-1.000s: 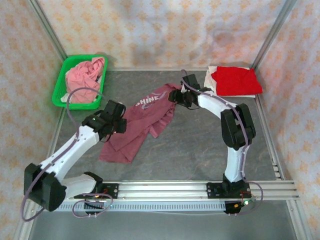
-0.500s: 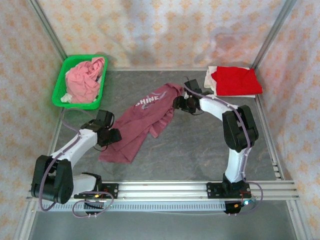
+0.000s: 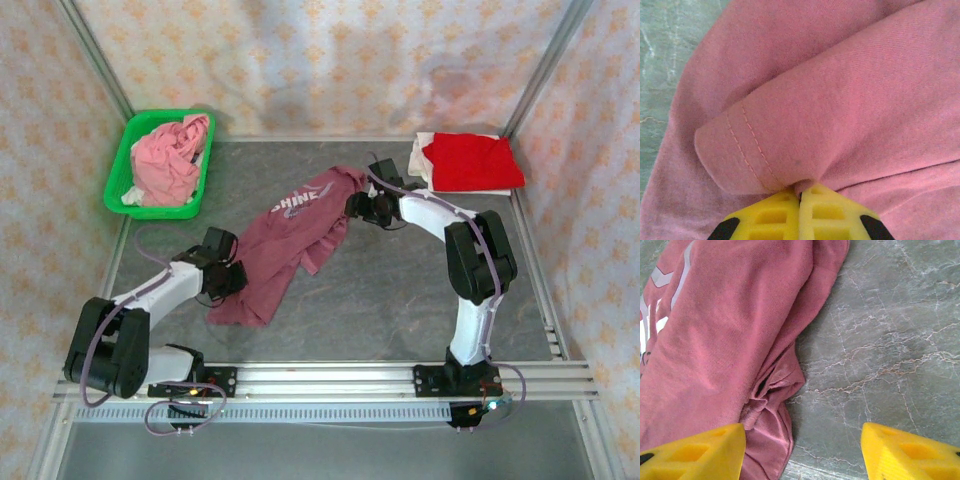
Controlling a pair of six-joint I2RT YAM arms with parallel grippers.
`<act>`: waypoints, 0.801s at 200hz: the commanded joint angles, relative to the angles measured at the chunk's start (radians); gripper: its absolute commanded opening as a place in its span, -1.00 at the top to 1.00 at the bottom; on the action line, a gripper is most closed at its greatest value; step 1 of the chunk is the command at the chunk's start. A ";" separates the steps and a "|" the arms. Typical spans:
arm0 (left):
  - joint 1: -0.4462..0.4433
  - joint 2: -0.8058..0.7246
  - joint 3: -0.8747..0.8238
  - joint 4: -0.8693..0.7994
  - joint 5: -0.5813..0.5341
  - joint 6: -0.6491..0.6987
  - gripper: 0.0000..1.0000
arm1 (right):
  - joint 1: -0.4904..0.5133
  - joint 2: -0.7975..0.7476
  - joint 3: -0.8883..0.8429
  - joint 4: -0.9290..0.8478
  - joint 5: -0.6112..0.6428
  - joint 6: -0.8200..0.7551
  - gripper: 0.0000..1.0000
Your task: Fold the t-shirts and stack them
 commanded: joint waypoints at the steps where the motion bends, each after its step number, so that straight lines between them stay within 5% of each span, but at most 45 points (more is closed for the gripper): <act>1: -0.006 -0.054 0.050 -0.073 -0.038 0.003 1.00 | -0.005 -0.036 -0.013 0.000 0.033 0.005 -0.26; 63: -0.003 -0.244 0.228 -0.236 -0.063 0.007 1.00 | -0.004 -0.013 -0.053 0.075 -0.066 0.073 -0.14; 115: 0.004 -0.188 0.218 -0.244 -0.054 0.032 1.00 | 0.014 0.022 -0.077 0.164 -0.168 0.136 -0.10; 136: 0.004 -0.171 0.186 -0.215 -0.050 0.036 0.72 | 0.019 0.028 -0.087 0.183 -0.167 0.149 -0.01; 160: 0.004 -0.151 0.163 -0.192 -0.043 0.044 0.75 | 0.020 0.031 -0.087 0.178 -0.161 0.149 0.01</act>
